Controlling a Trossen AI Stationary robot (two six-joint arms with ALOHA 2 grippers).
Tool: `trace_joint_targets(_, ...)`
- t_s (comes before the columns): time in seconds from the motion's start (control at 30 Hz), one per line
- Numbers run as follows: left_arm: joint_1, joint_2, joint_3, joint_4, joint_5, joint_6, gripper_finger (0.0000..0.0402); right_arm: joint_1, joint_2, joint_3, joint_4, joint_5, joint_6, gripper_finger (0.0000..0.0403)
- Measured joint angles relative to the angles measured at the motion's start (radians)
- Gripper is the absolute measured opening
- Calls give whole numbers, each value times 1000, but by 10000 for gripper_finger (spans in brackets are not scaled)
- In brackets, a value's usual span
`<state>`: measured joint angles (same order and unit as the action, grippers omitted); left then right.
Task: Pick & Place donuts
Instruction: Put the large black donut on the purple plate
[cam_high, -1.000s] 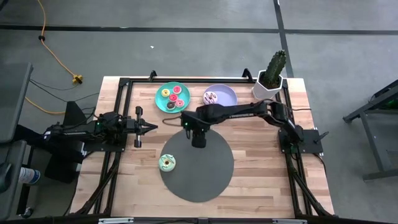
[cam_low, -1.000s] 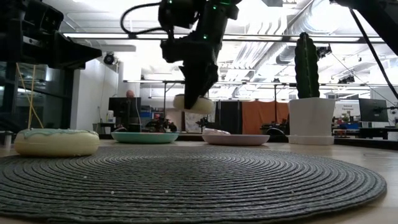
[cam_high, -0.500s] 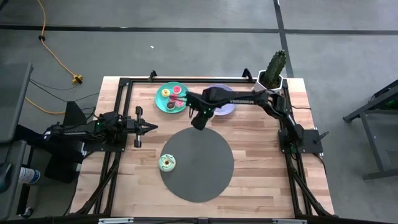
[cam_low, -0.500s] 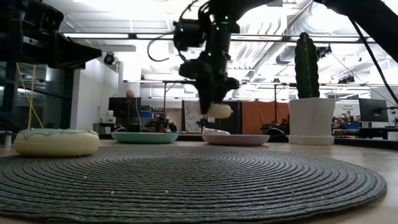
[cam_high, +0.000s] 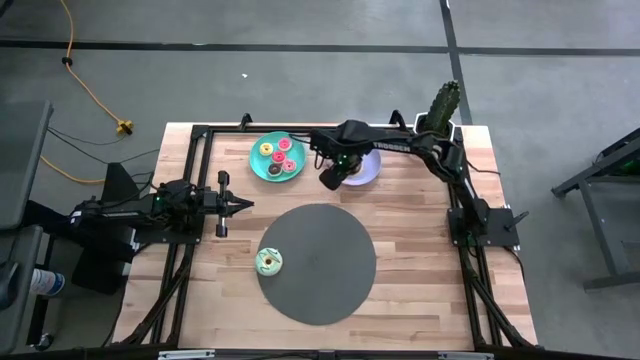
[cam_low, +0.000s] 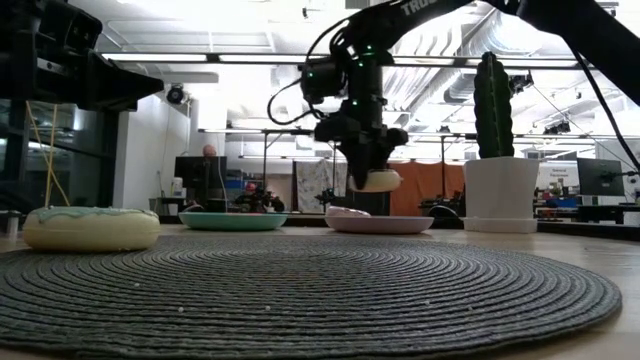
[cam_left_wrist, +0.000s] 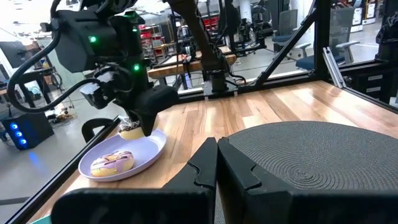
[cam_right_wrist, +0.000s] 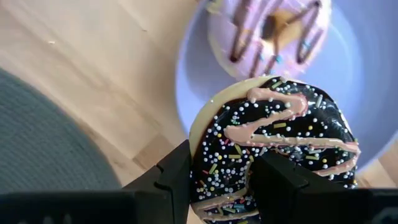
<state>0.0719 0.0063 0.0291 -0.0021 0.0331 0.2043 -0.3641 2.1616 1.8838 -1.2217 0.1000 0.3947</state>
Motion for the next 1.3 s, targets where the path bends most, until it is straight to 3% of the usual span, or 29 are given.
trace_joint_targets(0.17, 0, 0, 0, 0, 0, 0, 0, -25, -9, -41, 14, 3, 46, 133)
trace_joint_targets(0.67, 0, 0, 0, 0, 0, 0, 0, -50, -160, -420, 380, -32, 62, 133)
trace_joint_targets(1.3, 0, 0, 0, 0, 0, 0, 0, -47, -161, -460, 479, -39, -21, 142)
